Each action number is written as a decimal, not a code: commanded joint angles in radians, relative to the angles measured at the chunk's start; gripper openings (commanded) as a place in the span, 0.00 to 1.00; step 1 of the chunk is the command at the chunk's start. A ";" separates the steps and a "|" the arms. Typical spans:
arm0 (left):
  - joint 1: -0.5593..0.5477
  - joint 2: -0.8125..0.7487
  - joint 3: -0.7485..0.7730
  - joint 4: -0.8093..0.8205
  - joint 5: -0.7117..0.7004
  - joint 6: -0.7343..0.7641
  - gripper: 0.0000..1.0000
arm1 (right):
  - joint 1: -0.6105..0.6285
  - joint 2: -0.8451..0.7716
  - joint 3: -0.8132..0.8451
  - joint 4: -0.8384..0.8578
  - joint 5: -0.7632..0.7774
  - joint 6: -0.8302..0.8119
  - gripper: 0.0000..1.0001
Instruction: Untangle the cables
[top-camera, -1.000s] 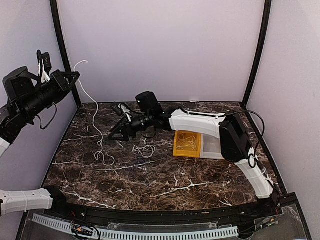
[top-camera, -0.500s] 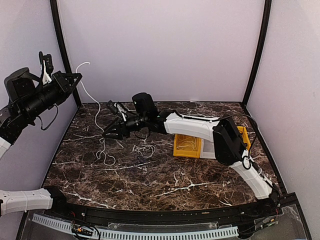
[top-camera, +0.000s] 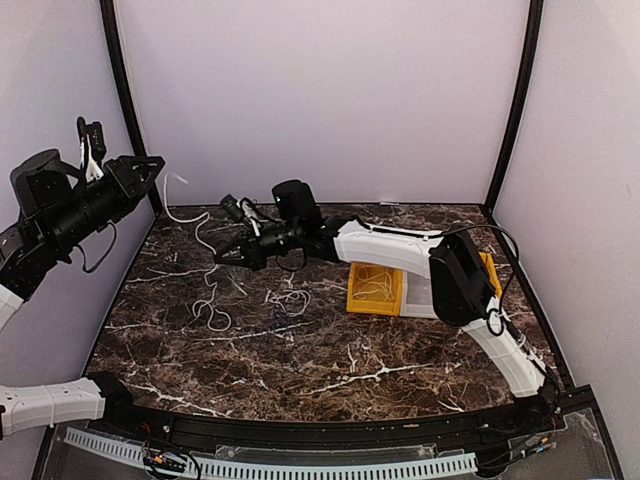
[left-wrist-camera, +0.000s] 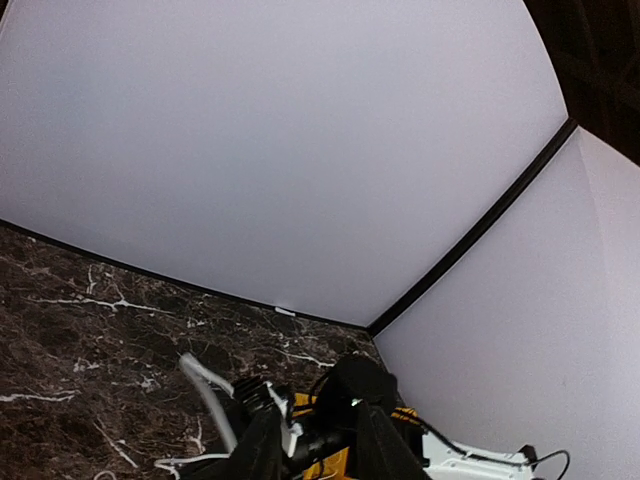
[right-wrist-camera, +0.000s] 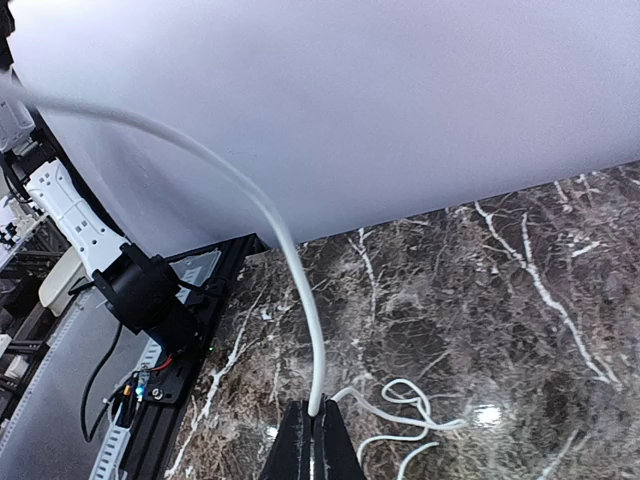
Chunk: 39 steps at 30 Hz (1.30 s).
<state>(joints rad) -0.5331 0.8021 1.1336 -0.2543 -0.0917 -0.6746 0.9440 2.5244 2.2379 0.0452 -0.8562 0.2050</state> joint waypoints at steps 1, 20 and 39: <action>-0.004 -0.080 -0.105 -0.007 -0.088 0.005 0.35 | -0.081 -0.166 0.009 -0.062 0.005 -0.080 0.00; -0.004 -0.228 -0.532 0.049 -0.187 -0.077 0.52 | -0.318 -0.472 0.054 -0.308 -0.042 -0.261 0.00; -0.004 -0.116 -0.574 0.197 -0.157 -0.049 0.52 | -0.446 -0.845 -0.477 -0.517 0.055 -0.514 0.00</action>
<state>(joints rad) -0.5335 0.6731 0.5800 -0.1253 -0.2646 -0.7326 0.5030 1.7378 1.8343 -0.4423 -0.8371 -0.2481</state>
